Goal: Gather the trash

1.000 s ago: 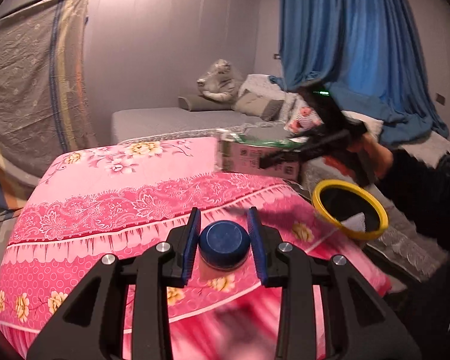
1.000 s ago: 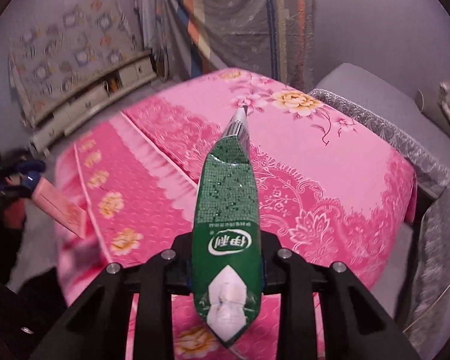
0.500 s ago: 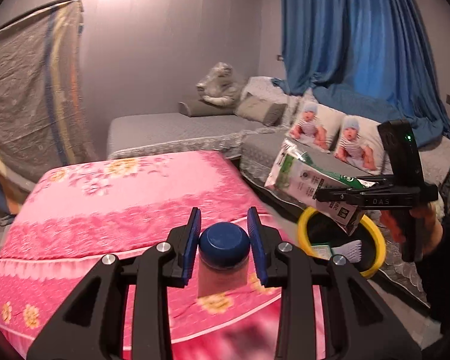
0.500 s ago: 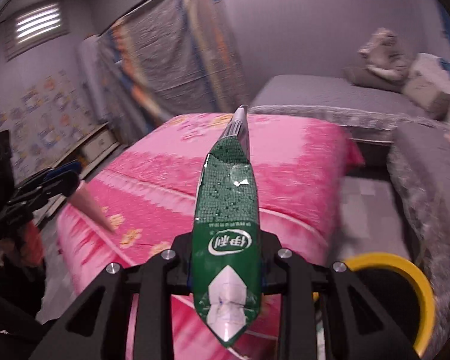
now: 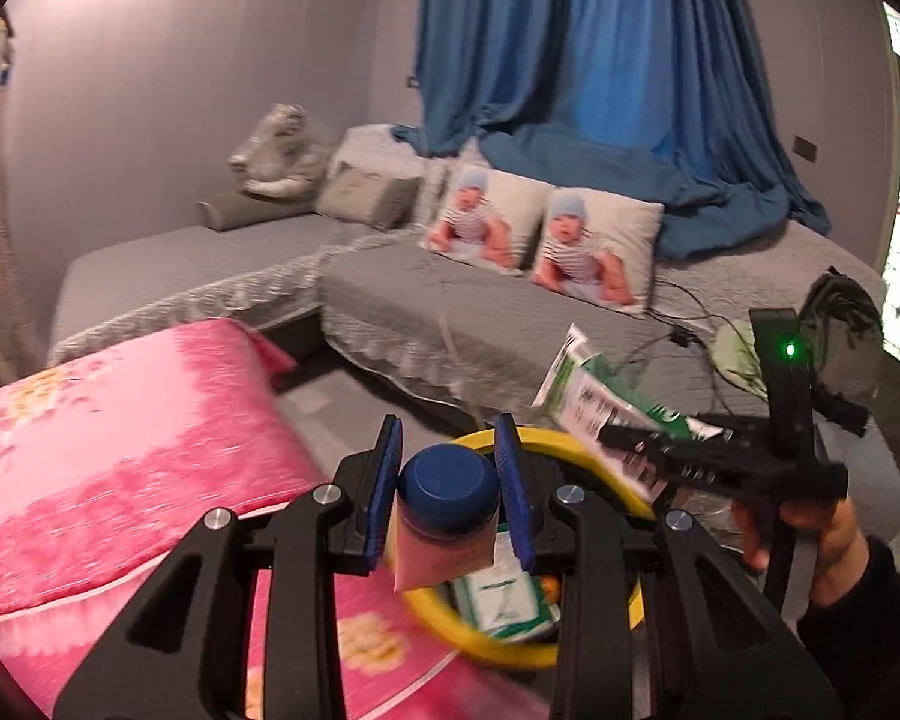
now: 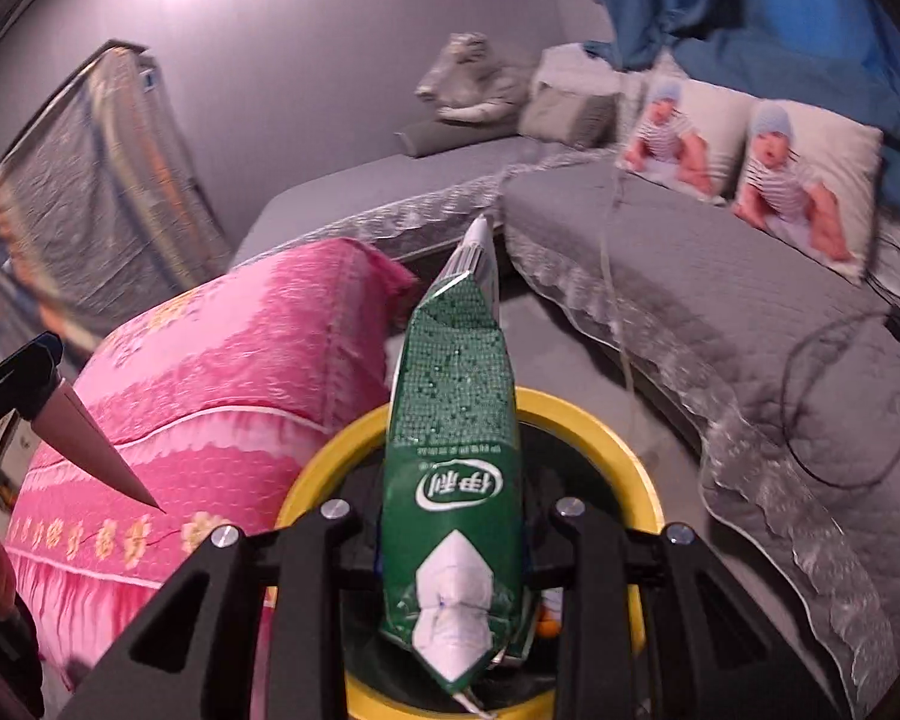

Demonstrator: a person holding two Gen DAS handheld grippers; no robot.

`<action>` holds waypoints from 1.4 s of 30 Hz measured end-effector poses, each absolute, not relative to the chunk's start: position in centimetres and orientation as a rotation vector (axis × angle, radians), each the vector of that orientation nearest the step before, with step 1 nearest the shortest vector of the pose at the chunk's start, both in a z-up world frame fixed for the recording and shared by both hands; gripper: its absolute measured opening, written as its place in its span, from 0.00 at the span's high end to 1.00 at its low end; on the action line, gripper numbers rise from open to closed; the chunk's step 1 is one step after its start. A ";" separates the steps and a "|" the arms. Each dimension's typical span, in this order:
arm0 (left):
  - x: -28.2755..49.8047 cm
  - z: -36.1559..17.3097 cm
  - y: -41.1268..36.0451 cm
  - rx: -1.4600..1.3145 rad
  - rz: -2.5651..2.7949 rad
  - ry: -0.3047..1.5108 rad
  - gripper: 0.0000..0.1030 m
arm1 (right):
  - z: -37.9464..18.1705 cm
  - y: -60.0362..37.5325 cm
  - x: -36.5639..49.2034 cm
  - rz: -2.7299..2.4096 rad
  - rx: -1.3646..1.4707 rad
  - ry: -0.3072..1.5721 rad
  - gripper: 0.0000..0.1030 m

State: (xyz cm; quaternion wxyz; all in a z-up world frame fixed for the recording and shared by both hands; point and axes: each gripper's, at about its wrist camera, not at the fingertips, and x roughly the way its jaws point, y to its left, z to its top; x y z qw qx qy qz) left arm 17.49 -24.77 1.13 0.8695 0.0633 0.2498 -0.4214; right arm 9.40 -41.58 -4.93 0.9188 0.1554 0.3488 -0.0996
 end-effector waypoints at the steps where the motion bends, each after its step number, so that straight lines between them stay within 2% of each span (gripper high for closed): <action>1: 17.6 0.9 -26.0 0.136 -0.892 0.525 0.71 | -5.2 -42.0 9.2 -0.206 0.339 0.717 0.74; 6: 19.2 -0.5 -29.1 0.105 -0.889 0.566 0.71 | -6.0 -43.4 9.0 -0.222 0.366 0.715 0.74; 7: 19.6 -0.8 -29.4 0.094 -0.882 0.574 0.68 | -6.0 -43.8 9.1 -0.235 0.367 0.715 0.73; 8: 19.9 -1.0 -29.6 0.085 -0.869 0.584 0.63 | -5.9 -44.2 9.1 -0.264 0.364 0.715 0.64; 10: 20.2 -1.3 -29.1 0.068 -0.821 0.585 0.23 | -5.5 -44.8 9.1 -0.301 0.368 0.698 0.47; 13: 20.2 -1.1 -27.1 0.018 -0.757 0.539 0.08 | -4.8 -45.0 8.3 -0.351 0.371 0.673 0.42; 16: 20.0 -0.7 -24.6 -0.029 -0.723 0.503 0.08 | -4.2 -44.5 7.3 -0.449 0.320 0.621 0.12; 17: 19.7 -0.6 -23.6 -0.025 -0.690 0.484 0.08 | -4.0 -43.9 7.1 -0.471 0.303 0.606 0.09; 28: 17.6 -1.1 -11.7 0.018 -0.366 0.405 0.08 | -4.4 -38.0 8.7 -0.485 0.226 0.590 0.08; 35: 14.5 -1.6 -3.5 0.022 -0.183 0.412 0.08 | -3.7 -29.2 8.9 -0.411 0.166 0.527 0.08; 42: 10.2 -1.4 1.6 0.035 -0.025 0.353 0.08 | -1.6 -19.8 8.1 -0.291 0.130 0.484 0.08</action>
